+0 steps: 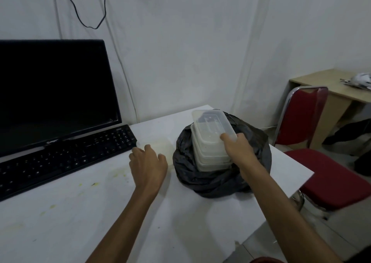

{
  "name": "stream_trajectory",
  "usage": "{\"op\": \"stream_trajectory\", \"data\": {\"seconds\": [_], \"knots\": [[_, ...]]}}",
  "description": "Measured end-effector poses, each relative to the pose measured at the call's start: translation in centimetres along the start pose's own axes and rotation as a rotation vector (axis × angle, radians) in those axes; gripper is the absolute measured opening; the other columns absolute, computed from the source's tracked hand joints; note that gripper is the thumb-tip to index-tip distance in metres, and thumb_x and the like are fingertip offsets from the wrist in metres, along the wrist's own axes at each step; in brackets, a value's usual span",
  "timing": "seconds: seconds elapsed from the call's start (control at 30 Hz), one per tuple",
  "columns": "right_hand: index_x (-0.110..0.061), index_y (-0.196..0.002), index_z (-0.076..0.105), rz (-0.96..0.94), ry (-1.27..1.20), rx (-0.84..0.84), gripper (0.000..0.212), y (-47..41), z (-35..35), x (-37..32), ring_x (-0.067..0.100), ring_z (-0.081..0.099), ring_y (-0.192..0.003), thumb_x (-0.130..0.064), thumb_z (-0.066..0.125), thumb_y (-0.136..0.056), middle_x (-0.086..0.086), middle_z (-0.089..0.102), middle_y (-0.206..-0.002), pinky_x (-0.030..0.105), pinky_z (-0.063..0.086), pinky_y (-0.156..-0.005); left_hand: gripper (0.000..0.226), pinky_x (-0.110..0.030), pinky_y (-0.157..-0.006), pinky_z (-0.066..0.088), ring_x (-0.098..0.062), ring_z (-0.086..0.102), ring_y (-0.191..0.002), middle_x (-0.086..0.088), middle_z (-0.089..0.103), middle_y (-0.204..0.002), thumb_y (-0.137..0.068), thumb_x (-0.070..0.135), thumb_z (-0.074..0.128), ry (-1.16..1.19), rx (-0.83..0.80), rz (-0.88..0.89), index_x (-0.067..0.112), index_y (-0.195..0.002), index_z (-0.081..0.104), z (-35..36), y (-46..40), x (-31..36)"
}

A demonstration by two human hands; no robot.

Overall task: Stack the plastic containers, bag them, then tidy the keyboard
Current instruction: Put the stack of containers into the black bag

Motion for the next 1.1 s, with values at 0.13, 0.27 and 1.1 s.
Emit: {"op": "stream_trajectory", "data": {"seconds": [0.13,0.27,1.1], "knots": [[-0.014,-0.136,0.048,-0.014,-0.003,0.009,0.046,0.1,0.3,0.0,0.028,0.058,-0.109,-0.047,0.055,-0.105,0.005,0.058,-0.121,0.041,0.047,-0.087,0.036,-0.048,-0.098,0.05,-0.041,0.056,-0.116,-0.026,0.059,-0.125,-0.103,0.03,0.053,-0.022,-0.035,-0.076,-0.002,-0.114,0.062,-0.1,-0.8,-1.5],[-0.015,-0.135,0.05,-0.01,-0.015,0.0,0.046,0.1,0.5,0.0,0.028,0.059,-0.112,-0.049,0.056,-0.104,0.005,0.061,-0.123,0.041,0.049,-0.088,0.034,-0.044,-0.088,0.051,-0.04,0.062,-0.113,-0.023,0.064,-0.121,-0.105,0.029,0.053,0.01,-0.072,-0.114,-0.002,-0.118,0.059,-0.1,-1.4,-1.9],[-0.016,-0.131,0.056,-0.054,-0.081,-0.108,0.044,-1.2,7.4,-3.3,0.025,0.062,-0.105,-0.05,0.06,-0.103,-0.001,0.063,-0.111,0.04,0.051,-0.084,0.051,-0.049,-0.086,0.062,-0.034,0.071,-0.09,-0.017,0.073,-0.103,-0.09,0.006,0.055,0.263,0.401,0.11,0.01,-0.141,0.061,-12.5,-3.5,-2.4]]}}
Point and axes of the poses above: each hand's wrist, its own y-axis away from the middle knuckle, its own z-axis out of the palm, x = y × z, the point moved 7 cm from there along -y, towards the middle knuckle
